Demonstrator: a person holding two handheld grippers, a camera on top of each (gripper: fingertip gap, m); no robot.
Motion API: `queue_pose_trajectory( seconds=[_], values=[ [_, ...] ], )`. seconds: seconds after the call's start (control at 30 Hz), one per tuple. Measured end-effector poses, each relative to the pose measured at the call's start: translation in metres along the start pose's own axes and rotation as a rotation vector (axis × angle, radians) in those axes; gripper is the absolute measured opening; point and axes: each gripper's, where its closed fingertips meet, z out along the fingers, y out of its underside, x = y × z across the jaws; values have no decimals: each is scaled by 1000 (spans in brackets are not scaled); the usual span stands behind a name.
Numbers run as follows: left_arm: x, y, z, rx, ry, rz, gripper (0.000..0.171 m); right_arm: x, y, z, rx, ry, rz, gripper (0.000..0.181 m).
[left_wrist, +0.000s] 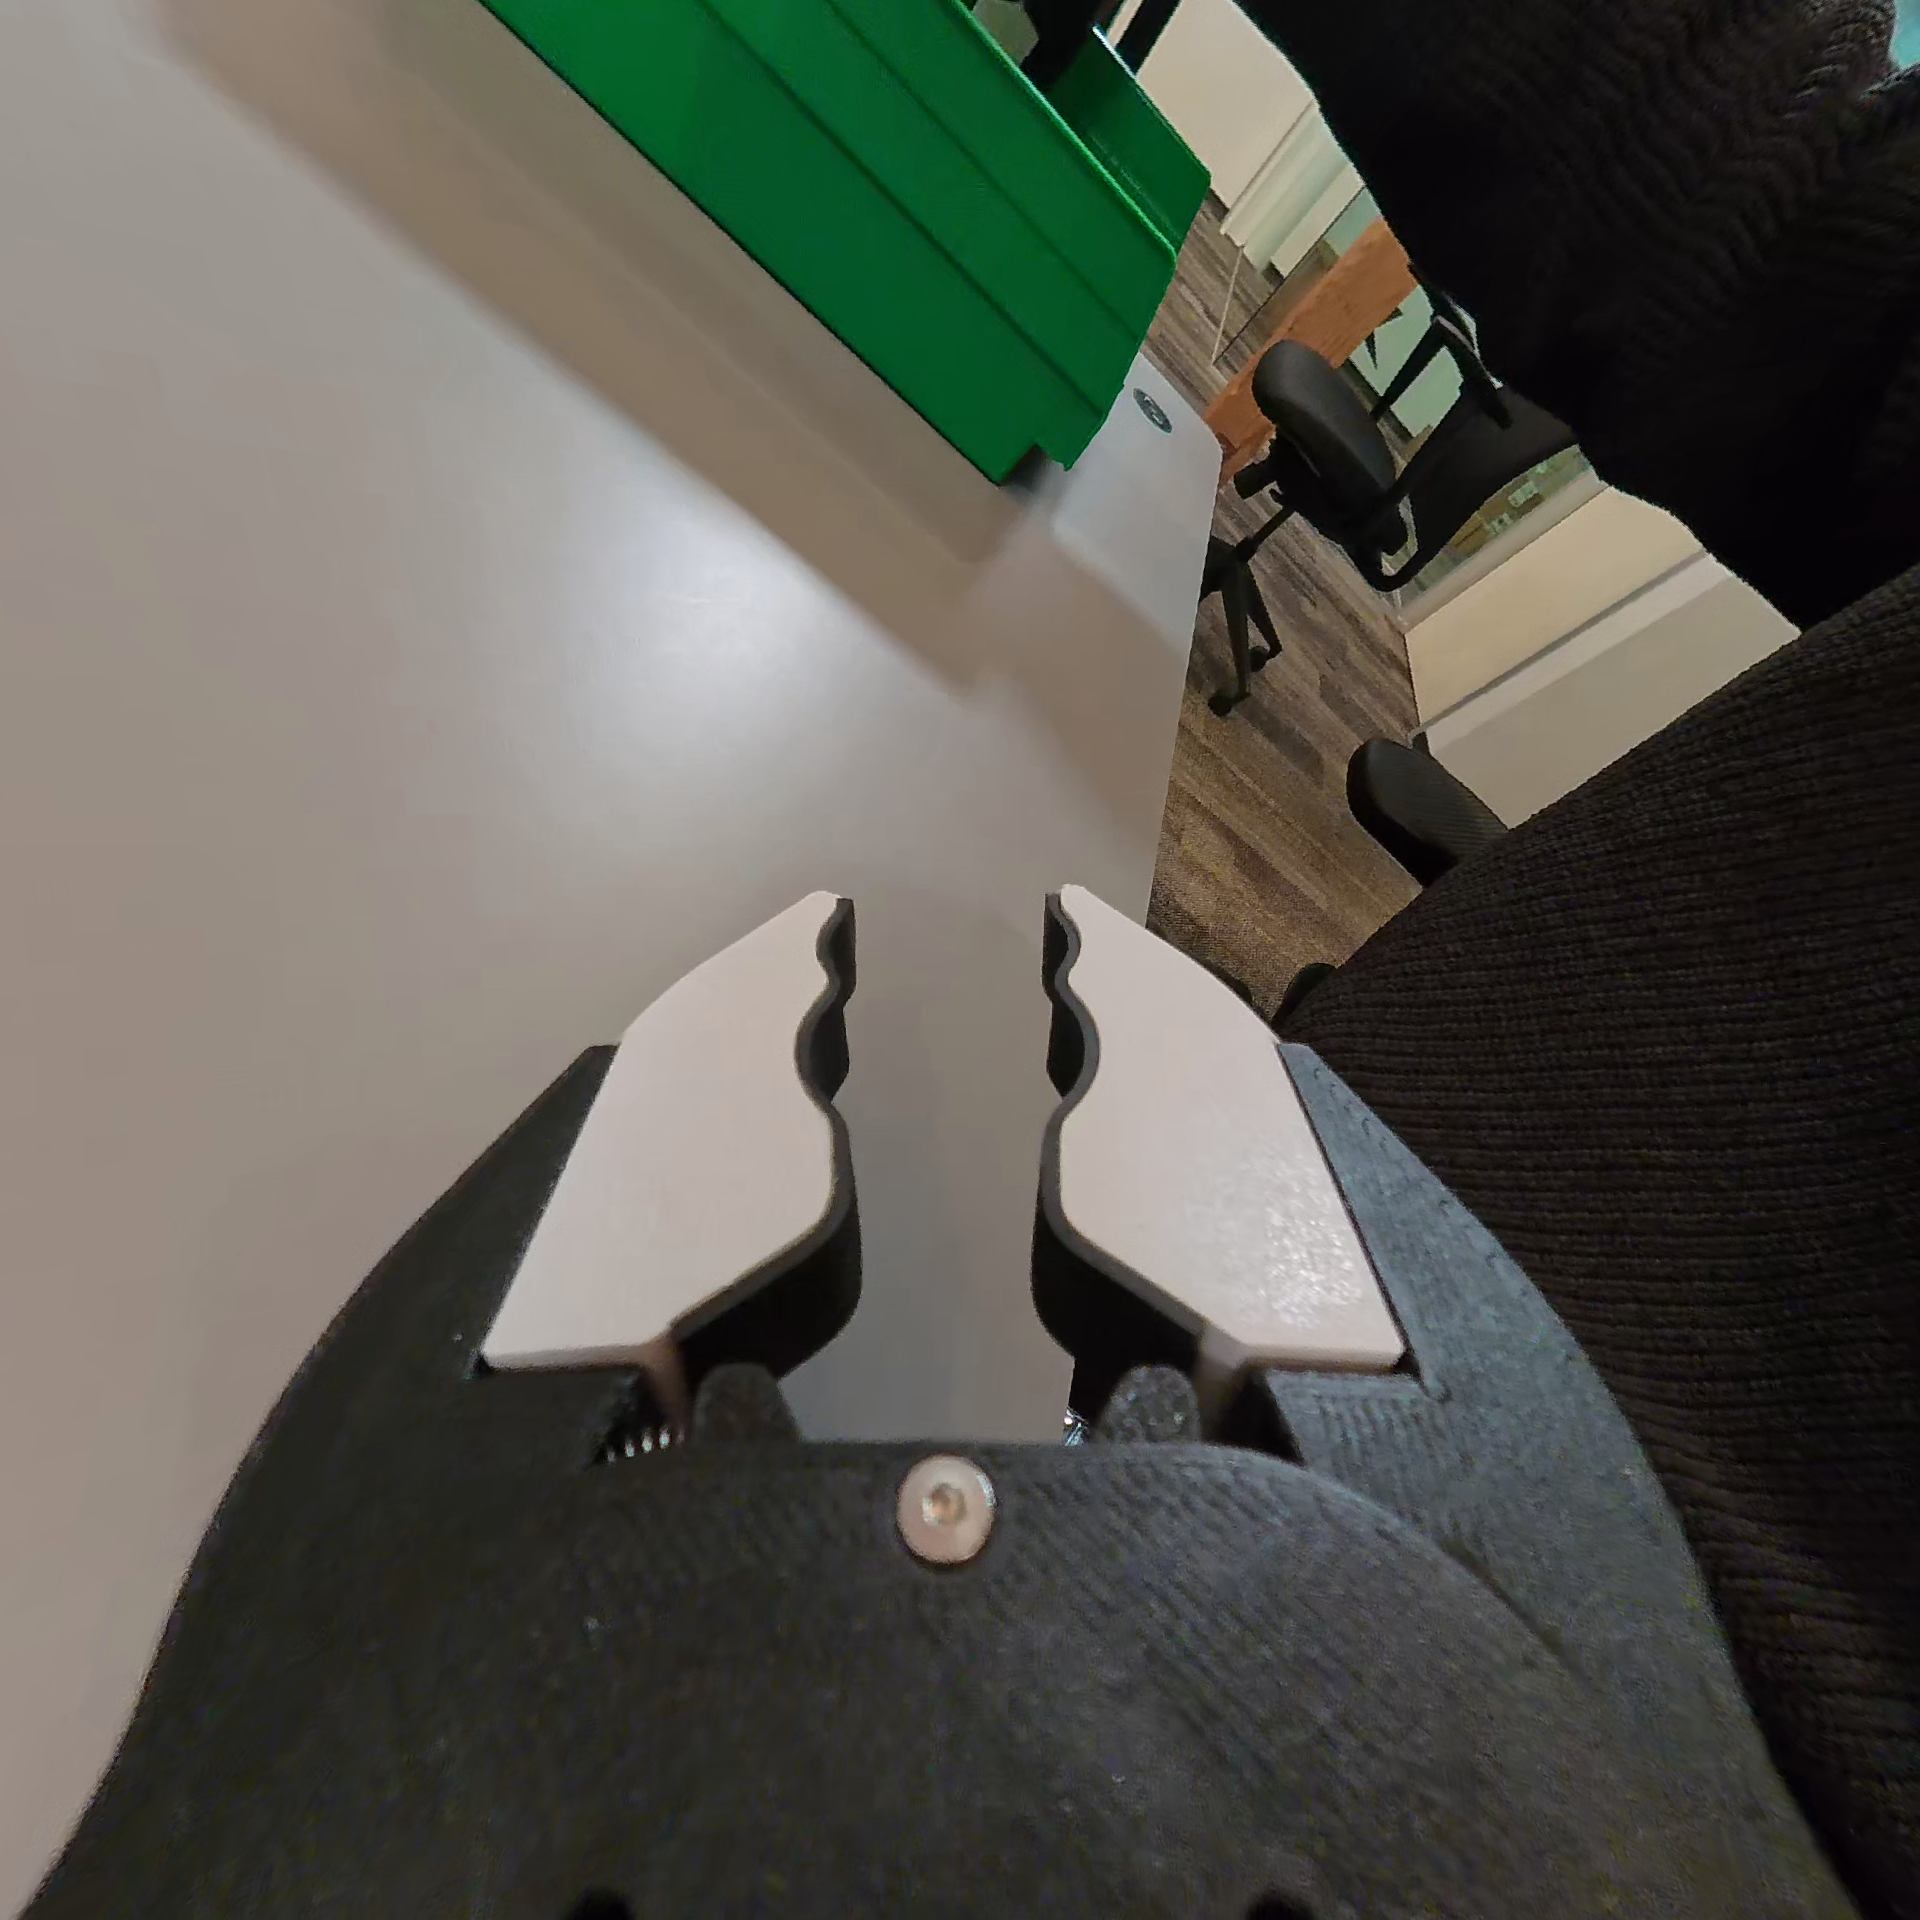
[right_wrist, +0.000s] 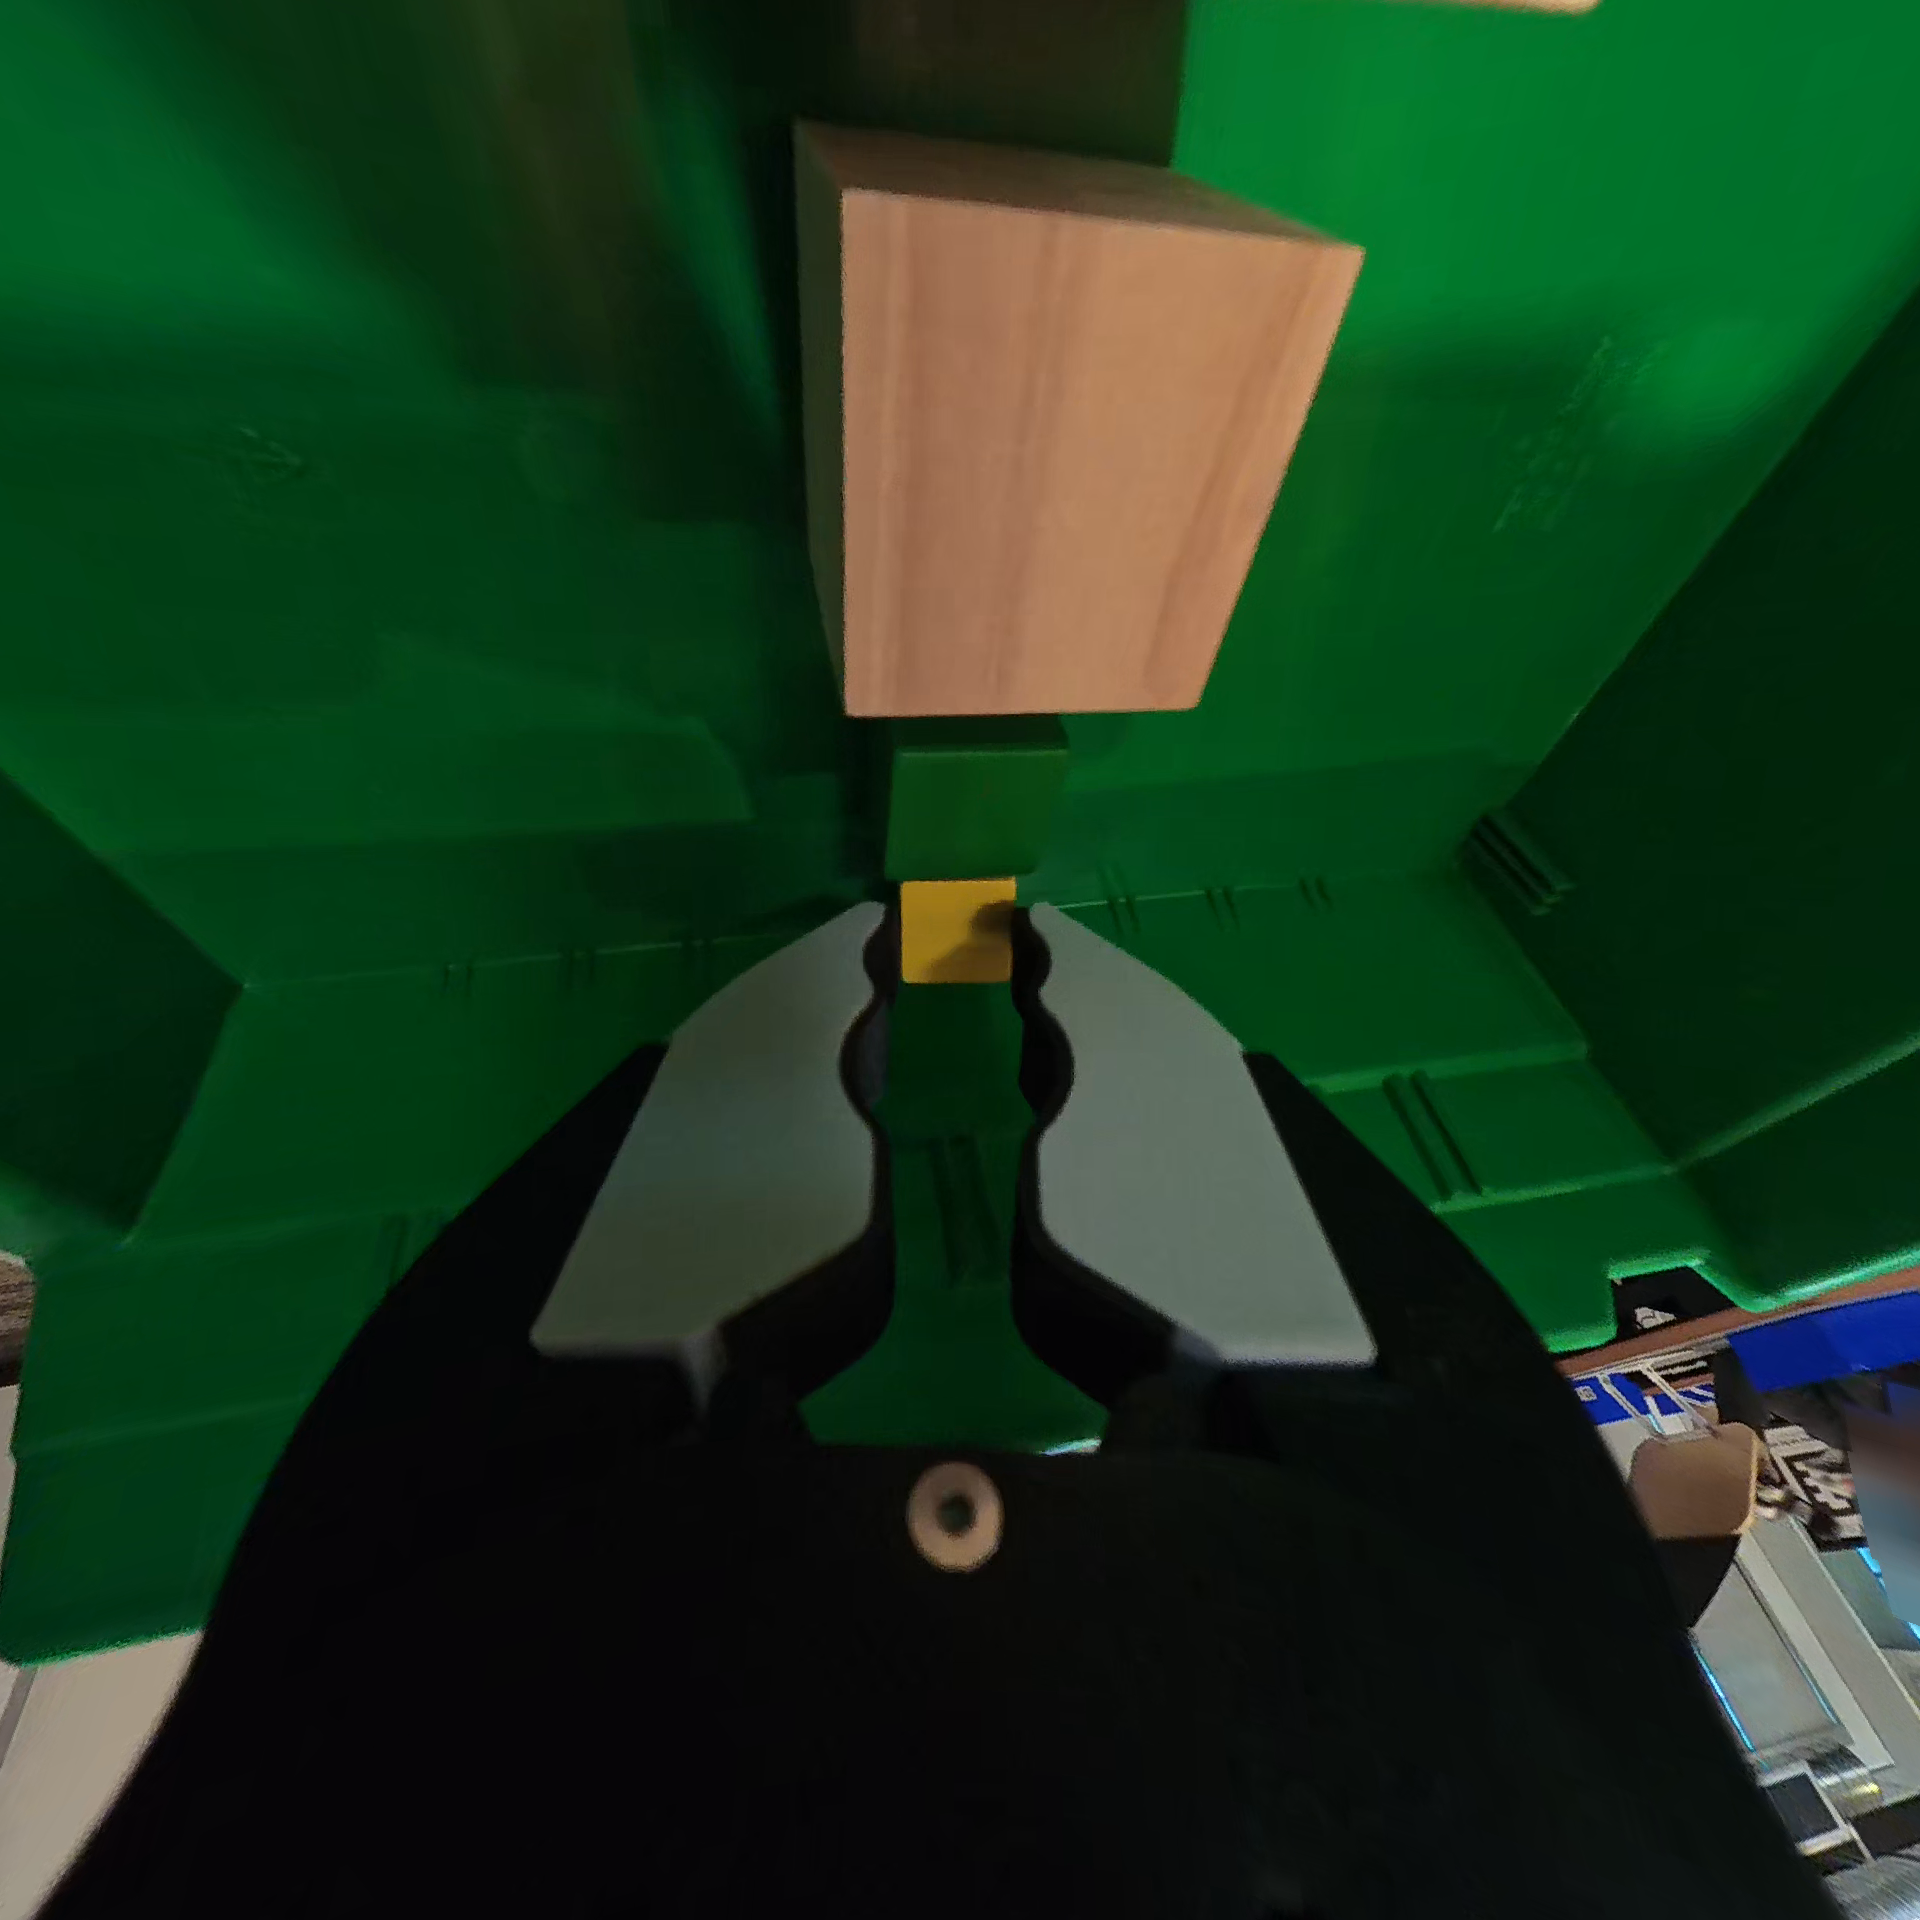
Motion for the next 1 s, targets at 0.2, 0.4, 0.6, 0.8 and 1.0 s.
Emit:
queue_pose_trajectory(
  seconds=[0.2,0.4,0.6,0.8,1.0],
  values=[
    [-1,1,0,-7,-6,2,34,1,1,-1,-7,10,-2,29],
    [0,0,0,-2,0,-3,34,2,2,-9,-2,30,4,32],
    [2,-1,-1,4,5,2,34,7,-17,-52,225,109,131,35],
    [6,-3,-2,13,17,7,34,51,-7,-132,628,530,525,64],
    [11,-4,-2,15,25,19,34,53,57,-216,992,1029,944,80]
  ],
)
